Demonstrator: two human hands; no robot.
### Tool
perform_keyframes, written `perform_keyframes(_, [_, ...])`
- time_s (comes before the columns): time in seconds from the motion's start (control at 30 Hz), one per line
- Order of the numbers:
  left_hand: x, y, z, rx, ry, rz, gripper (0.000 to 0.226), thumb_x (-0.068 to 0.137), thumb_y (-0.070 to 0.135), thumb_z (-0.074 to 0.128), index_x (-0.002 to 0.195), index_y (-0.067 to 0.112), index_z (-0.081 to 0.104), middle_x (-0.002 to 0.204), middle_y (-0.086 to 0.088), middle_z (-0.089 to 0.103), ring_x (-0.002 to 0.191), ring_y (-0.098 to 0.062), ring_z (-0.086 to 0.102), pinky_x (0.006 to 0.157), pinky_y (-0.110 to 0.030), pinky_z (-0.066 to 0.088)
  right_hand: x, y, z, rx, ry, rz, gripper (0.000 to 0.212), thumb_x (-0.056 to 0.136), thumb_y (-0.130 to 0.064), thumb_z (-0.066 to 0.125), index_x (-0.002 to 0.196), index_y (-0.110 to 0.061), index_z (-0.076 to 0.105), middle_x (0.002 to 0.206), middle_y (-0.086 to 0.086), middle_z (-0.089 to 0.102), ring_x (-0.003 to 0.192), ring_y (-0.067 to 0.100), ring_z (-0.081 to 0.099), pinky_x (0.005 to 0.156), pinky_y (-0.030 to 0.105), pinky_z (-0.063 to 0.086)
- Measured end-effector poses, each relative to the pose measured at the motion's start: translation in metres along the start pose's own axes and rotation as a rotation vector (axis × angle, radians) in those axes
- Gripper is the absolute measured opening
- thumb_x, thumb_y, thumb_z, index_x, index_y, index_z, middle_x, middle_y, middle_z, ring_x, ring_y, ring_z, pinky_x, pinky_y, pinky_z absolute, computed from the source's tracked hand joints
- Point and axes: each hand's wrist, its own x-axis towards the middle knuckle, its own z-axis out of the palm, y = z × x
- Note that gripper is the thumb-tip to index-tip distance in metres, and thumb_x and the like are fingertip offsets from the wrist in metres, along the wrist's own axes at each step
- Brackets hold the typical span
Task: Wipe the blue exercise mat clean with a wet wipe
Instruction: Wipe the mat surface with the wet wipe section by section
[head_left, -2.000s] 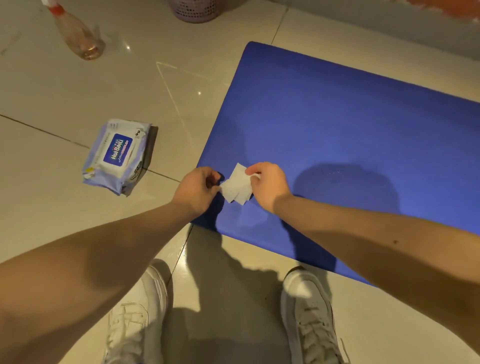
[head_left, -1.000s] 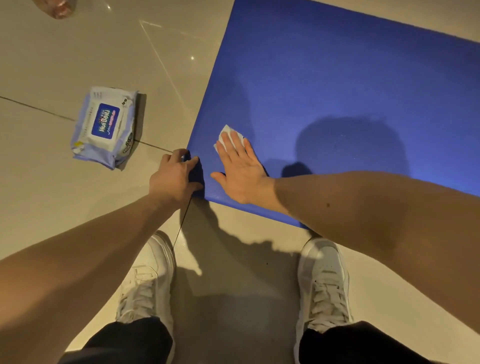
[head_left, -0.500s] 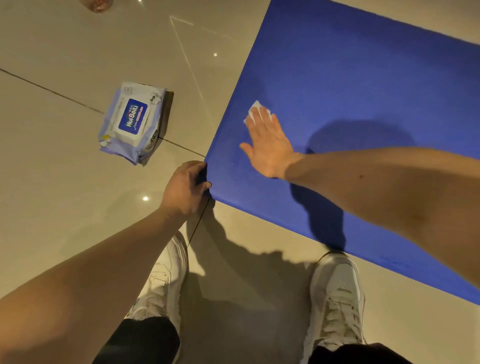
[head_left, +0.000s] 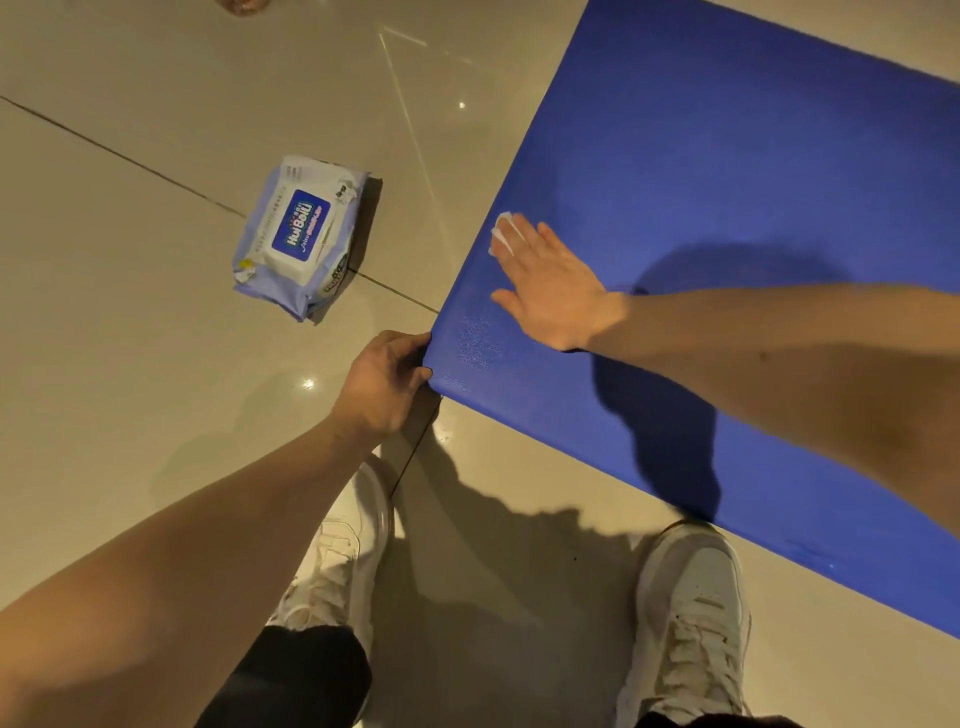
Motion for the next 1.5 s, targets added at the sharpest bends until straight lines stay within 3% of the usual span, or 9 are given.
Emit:
perform_keyframes(0.13, [-0.001,-0.001,0.001,-0.034,0.031,-0.028,0.041,0.090,0.011,0.073,0.130,0.008,0.064,0.117,-0.009,0.061,0.109,-0.026,0.065,0.103,-0.041,0.050,-0.039,-0.043,0.025,0.013,0.066,-0.153,0.070,0.106,-0.045,0.022,0.162,-0.003,0.013,0.170,0.016,0.008,0.158,0.031,0.004,0.128,0.046,0.009])
perform_keyframes(0.4, [-0.003,-0.005,0.003,0.016,0.059,-0.073,0.031,0.090,0.011,0.073,0.120,0.006,0.070,0.112,-0.008,0.064,0.097,-0.017,0.061,0.092,-0.023,0.047,-0.069,-0.058,0.036,-0.088,0.070,-0.420,0.066,0.107,-0.045,0.030,0.160,-0.007,0.025,0.169,0.013,0.017,0.157,0.029,0.011,0.127,0.046,0.012])
perform_keyframes(0.5, [-0.004,-0.009,0.001,-0.002,0.030,-0.058,0.035,0.089,0.001,0.071,0.124,0.003,0.068,0.115,-0.013,0.063,0.101,-0.020,0.062,0.093,-0.014,0.044,-0.037,-0.034,0.022,-0.108,0.070,-0.299,0.067,0.107,-0.043,0.037,0.160,-0.004,0.024,0.168,0.014,0.021,0.156,0.032,0.016,0.127,0.047,0.016])
perform_keyframes(0.6, [-0.003,-0.011,0.001,-0.022,0.041,-0.067,0.036,0.087,-0.001,0.073,0.123,0.004,0.068,0.114,-0.012,0.063,0.103,-0.023,0.064,0.098,-0.027,0.049,-0.015,-0.028,0.009,-0.011,0.034,-0.122,0.068,0.110,-0.042,0.027,0.162,-0.003,0.010,0.170,0.015,0.008,0.158,0.032,0.001,0.128,0.043,0.002])
perform_keyframes(0.7, [-0.002,-0.011,0.003,-0.076,0.069,-0.095,0.034,0.086,0.000,0.075,0.119,0.006,0.070,0.112,-0.011,0.066,0.102,-0.023,0.066,0.100,-0.037,0.052,-0.031,-0.059,0.020,0.040,0.040,-0.221,0.066,0.110,-0.039,0.034,0.161,-0.002,0.014,0.170,0.016,0.008,0.157,0.032,0.003,0.127,0.042,0.001])
perform_keyframes(0.93, [0.000,-0.010,0.000,0.002,0.058,-0.096,0.030,0.086,0.010,0.077,0.116,0.011,0.074,0.108,-0.003,0.069,0.097,-0.015,0.066,0.094,-0.025,0.051,-0.061,-0.077,0.036,-0.088,0.093,-0.431,0.071,0.105,-0.045,0.044,0.159,-0.002,0.027,0.167,0.014,0.024,0.156,0.031,0.018,0.126,0.045,0.018])
perform_keyframes(1.03, [0.000,-0.006,-0.001,-0.050,0.045,-0.144,0.031,0.086,0.006,0.076,0.116,0.009,0.072,0.110,-0.005,0.070,0.096,-0.015,0.067,0.095,-0.025,0.053,-0.025,-0.041,0.019,-0.156,0.094,-0.259,0.070,0.105,-0.043,0.045,0.157,0.000,0.029,0.164,0.017,0.029,0.153,0.035,0.023,0.125,0.047,0.018])
perform_keyframes(1.17, [-0.001,0.003,0.001,-0.088,0.059,-0.125,0.032,0.086,0.006,0.073,0.117,0.011,0.069,0.110,-0.001,0.067,0.086,-0.001,0.063,0.077,-0.003,0.045,-0.005,-0.021,0.004,-0.080,0.020,-0.013,0.069,0.110,-0.043,0.022,0.161,0.000,0.003,0.170,0.017,0.004,0.157,0.033,-0.001,0.128,0.044,0.000])
perform_keyframes(1.5, [0.009,0.011,0.007,0.041,0.032,-0.053,0.043,0.086,0.001,0.067,0.128,0.007,0.062,0.127,-0.007,0.054,0.104,-0.014,0.057,0.081,-0.001,0.043,-0.090,-0.053,0.048,-0.100,0.107,-0.341,0.067,0.109,-0.044,0.027,0.161,-0.003,0.017,0.169,0.014,0.013,0.157,0.031,0.007,0.128,0.045,0.010])
